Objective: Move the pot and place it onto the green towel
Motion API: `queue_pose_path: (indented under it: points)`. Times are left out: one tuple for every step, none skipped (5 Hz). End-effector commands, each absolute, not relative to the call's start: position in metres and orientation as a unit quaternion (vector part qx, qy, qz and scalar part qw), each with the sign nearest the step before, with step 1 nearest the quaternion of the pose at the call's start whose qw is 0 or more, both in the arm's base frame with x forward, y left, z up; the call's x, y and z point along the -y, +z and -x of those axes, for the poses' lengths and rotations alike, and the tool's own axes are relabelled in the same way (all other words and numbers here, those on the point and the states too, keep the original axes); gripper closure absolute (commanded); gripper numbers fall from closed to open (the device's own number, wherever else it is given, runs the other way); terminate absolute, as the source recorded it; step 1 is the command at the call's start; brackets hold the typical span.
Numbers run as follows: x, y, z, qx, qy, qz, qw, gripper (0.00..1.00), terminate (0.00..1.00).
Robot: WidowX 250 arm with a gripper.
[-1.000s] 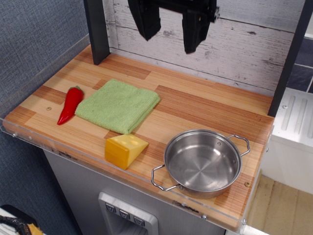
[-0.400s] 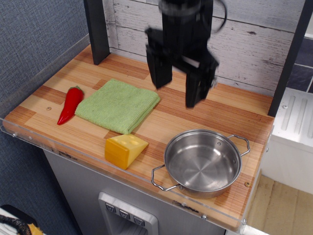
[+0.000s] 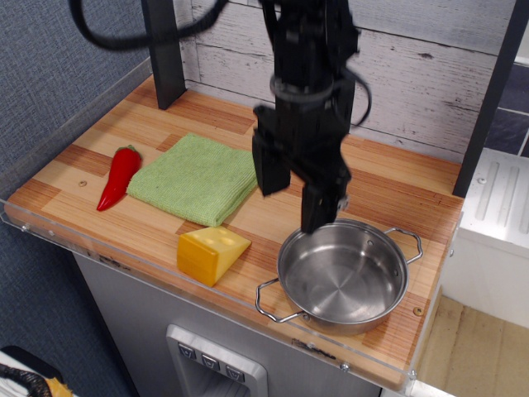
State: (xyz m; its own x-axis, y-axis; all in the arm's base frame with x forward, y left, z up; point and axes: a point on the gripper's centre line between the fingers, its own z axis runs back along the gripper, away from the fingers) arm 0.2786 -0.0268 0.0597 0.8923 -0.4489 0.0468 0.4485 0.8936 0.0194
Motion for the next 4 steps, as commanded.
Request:
queue_pose_path:
  points:
    - [0.029, 0.037, -0.284, 0.039, -0.245, 0.009, 0.969, 0.0, 0.0]
    - [0.031, 0.024, -0.285, 0.025, -0.252, 0.002, 0.967, 0.0, 0.0]
    - [0.034, 0.018, -0.287, 0.018, -0.26, 0.0, 0.966, 1.0, 0.0]
    - [0.034, 0.013, -0.288, 0.004, -0.261, 0.001, 0.965, 1.0, 0.0]
